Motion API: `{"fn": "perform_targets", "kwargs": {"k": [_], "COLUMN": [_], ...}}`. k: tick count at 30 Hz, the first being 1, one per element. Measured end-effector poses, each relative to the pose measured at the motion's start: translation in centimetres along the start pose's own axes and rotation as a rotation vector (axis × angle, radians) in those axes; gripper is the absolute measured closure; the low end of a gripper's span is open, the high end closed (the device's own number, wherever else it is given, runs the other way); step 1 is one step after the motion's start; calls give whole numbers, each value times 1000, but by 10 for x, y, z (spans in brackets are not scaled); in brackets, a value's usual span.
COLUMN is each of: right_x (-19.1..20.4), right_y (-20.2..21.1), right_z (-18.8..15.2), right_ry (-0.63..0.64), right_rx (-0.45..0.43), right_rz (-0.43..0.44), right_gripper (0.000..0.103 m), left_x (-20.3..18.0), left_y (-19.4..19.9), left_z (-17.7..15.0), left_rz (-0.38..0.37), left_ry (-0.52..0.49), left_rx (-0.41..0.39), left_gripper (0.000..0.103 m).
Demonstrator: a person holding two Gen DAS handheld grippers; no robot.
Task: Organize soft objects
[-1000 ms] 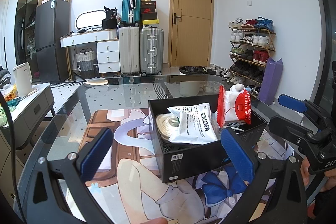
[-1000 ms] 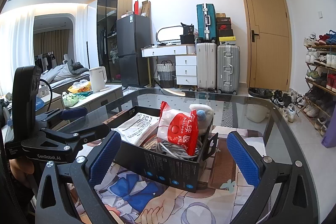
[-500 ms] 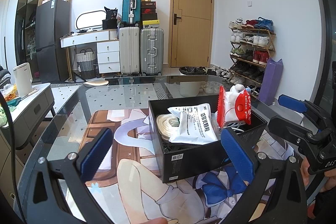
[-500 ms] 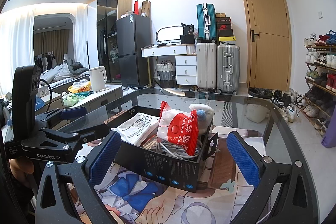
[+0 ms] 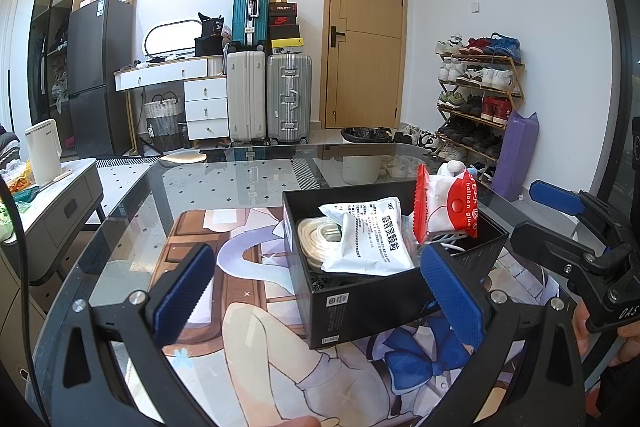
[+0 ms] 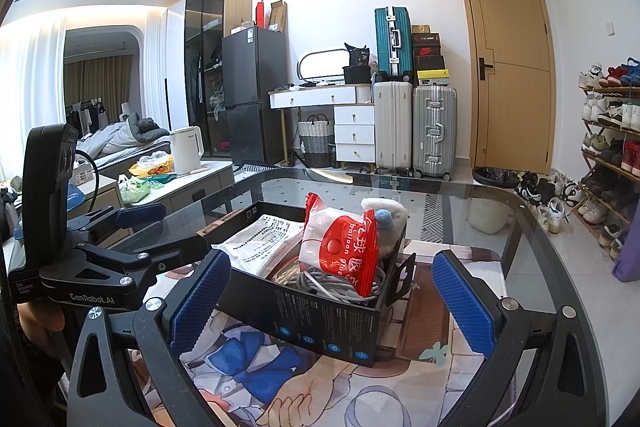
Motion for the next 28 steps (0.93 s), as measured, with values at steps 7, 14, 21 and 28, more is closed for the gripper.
{"fn": "perform_targets", "kwargs": {"k": [7,14,21,28], "right_x": [0,0,1,1], "right_y": [1,0,1,0], "right_z": [-1,0,-1,-1], "right_ry": [-1,1,2,0], "right_rx": [-1,0,-1,0], "right_rz": [0,0,0,0], "right_gripper": [1,1,1,1], "left_x": [0,0,0,-1], "left_y": [0,0,0,2], "left_z": [0,-1,0,3], "left_rz": [-1,0,-1,-3], "left_ry": [1,0,0,2], "left_rx": [1,0,-1,-1], "left_gripper": [0,0,0,0]}}
Point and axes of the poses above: each gripper's, at about its wrist camera, not at the fingertips, and y roughly against the way its jaws point, x to its left, z to its top, the point moved 1 cm from there along -y, roughly the way its jaws point, and after that the axes turned 1 degree about -y, right-handed, at the moved point
